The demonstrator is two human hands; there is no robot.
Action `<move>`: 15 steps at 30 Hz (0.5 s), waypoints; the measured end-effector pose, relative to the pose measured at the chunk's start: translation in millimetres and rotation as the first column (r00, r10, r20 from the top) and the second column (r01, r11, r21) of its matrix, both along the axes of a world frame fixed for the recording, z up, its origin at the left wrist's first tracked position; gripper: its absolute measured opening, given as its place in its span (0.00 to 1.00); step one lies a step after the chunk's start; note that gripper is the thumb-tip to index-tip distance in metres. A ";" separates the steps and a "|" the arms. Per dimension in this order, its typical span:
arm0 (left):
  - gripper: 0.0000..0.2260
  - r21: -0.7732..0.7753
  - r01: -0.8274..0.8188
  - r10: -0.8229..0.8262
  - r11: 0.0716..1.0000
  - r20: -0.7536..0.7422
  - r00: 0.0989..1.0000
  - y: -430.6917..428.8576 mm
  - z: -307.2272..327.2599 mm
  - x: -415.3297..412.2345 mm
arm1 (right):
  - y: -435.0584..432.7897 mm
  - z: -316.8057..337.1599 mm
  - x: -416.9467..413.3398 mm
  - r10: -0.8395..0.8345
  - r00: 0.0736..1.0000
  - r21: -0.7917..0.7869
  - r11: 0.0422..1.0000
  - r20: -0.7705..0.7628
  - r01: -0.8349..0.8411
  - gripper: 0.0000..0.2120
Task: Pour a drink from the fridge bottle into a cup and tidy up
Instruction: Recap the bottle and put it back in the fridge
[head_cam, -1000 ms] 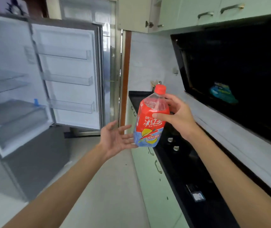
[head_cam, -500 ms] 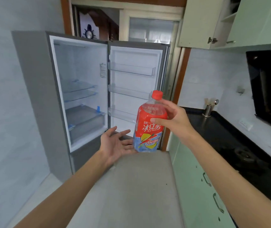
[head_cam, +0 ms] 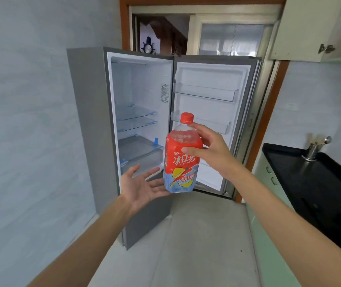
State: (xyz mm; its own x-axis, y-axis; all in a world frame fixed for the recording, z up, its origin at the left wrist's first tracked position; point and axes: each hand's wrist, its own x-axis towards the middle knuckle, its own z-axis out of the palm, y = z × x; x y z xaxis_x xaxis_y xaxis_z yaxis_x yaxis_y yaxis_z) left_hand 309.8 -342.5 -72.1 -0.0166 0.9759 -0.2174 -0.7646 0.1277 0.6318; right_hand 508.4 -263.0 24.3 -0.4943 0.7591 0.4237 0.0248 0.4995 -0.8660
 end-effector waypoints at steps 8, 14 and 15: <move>0.29 -0.026 -0.095 0.094 0.995 -0.036 0.995 52.2 1.8 -11.8 | 74.0 -5.5 -26.2 0.098 0.995 0.019 0.995 0.019 -0.098 0.28; 0.30 -0.015 -0.157 0.157 0.987 0.016 0.987 100.2 6.3 -20.6 | 131.1 2.9 -38.6 0.169 0.985 0.005 0.986 0.022 -0.169 0.29; 0.30 0.000 -0.161 0.161 0.987 0.010 0.987 112.0 7.2 -22.4 | 143.7 4.6 -39.6 0.177 0.984 0.001 0.984 0.010 -0.177 0.29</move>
